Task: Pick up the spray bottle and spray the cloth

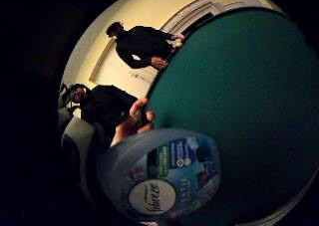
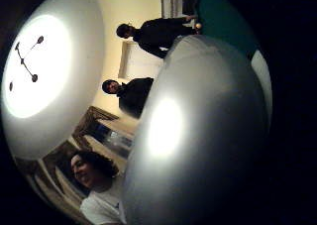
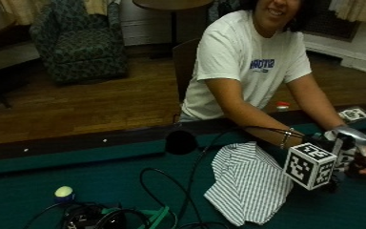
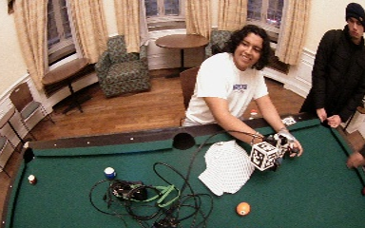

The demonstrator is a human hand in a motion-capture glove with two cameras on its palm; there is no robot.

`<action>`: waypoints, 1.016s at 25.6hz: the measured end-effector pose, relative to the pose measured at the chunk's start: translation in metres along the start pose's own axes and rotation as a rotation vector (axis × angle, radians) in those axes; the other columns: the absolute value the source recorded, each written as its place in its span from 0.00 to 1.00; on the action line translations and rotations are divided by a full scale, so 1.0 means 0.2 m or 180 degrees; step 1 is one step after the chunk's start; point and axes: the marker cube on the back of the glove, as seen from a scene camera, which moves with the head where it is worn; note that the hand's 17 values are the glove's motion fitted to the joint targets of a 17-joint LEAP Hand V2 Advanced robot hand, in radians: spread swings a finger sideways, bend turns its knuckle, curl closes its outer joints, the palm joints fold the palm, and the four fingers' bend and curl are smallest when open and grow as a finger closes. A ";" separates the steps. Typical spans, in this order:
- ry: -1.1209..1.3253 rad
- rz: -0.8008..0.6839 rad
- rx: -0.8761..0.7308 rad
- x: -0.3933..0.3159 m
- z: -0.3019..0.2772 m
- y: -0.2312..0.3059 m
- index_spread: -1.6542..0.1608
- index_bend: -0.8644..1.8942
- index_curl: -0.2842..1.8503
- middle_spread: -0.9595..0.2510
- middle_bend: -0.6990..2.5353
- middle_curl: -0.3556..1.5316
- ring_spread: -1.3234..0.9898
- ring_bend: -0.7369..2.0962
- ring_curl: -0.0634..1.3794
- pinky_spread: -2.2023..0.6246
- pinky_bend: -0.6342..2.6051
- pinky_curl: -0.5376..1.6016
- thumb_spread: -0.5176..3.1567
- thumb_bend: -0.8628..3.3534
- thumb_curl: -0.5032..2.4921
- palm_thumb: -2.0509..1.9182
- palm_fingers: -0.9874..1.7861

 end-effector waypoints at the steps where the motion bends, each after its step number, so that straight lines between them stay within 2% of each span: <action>1: -0.0012 0.0042 -0.0067 0.01 0.00 0.01 0.74 0.38 0.35 0.63 0.35 0.43 0.49 0.42 0.33 0.79 0.24 0.34 0.40 0.20 0.32 0.70 0.77; 7: 0.0167 0.0284 -0.0366 0.07 -0.03 0.06 0.74 0.38 0.35 0.63 0.35 0.43 0.49 0.42 0.33 0.79 0.24 0.34 0.40 0.20 0.32 0.70 0.77; 13: 0.0864 0.0478 -0.0627 0.11 -0.21 0.22 0.74 0.38 0.35 0.63 0.35 0.43 0.49 0.42 0.33 0.79 0.24 0.34 0.40 0.20 0.32 0.70 0.77; 22: 0.2194 0.0198 -0.0899 -0.08 -0.60 0.63 0.74 0.38 0.35 0.63 0.35 0.43 0.49 0.42 0.33 0.79 0.24 0.34 0.40 0.20 0.32 0.70 0.77; 26: 0.2772 0.0017 -0.1225 -0.20 -0.73 0.83 0.74 0.38 0.35 0.63 0.35 0.43 0.49 0.42 0.33 0.79 0.24 0.34 0.40 0.20 0.32 0.70 0.77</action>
